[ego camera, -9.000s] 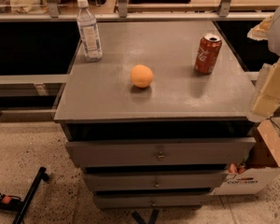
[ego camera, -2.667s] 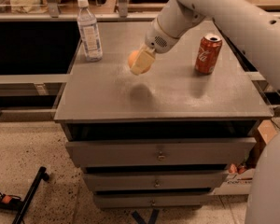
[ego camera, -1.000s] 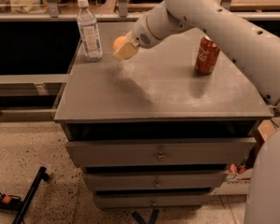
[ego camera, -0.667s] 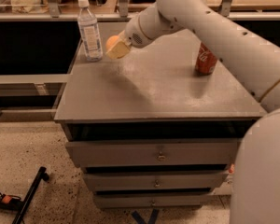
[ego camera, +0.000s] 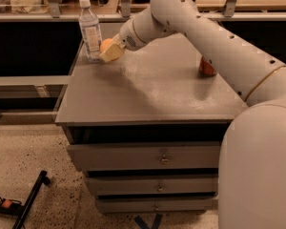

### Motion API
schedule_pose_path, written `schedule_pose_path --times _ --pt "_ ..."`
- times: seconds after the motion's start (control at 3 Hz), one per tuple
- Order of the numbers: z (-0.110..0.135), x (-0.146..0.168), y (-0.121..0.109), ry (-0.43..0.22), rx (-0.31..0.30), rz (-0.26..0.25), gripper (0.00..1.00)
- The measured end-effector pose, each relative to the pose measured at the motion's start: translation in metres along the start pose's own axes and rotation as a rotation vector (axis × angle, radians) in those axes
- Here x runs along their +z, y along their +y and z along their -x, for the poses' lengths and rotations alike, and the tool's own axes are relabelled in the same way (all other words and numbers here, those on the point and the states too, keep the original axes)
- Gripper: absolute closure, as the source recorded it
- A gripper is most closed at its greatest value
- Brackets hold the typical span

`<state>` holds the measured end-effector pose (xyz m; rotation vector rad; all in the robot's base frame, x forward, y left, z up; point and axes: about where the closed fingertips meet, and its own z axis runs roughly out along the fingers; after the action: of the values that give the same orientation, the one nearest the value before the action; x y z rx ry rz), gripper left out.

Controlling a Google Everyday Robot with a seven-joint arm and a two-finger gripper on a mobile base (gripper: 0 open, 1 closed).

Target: Move orange near blue plastic bottle

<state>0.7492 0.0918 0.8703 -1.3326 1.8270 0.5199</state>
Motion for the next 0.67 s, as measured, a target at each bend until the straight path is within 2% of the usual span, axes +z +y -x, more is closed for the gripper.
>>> schedule_pose_path --times 0.67 --pt "-0.0014 0.0071 -0.0018 0.006 0.019 0.002 1.0"
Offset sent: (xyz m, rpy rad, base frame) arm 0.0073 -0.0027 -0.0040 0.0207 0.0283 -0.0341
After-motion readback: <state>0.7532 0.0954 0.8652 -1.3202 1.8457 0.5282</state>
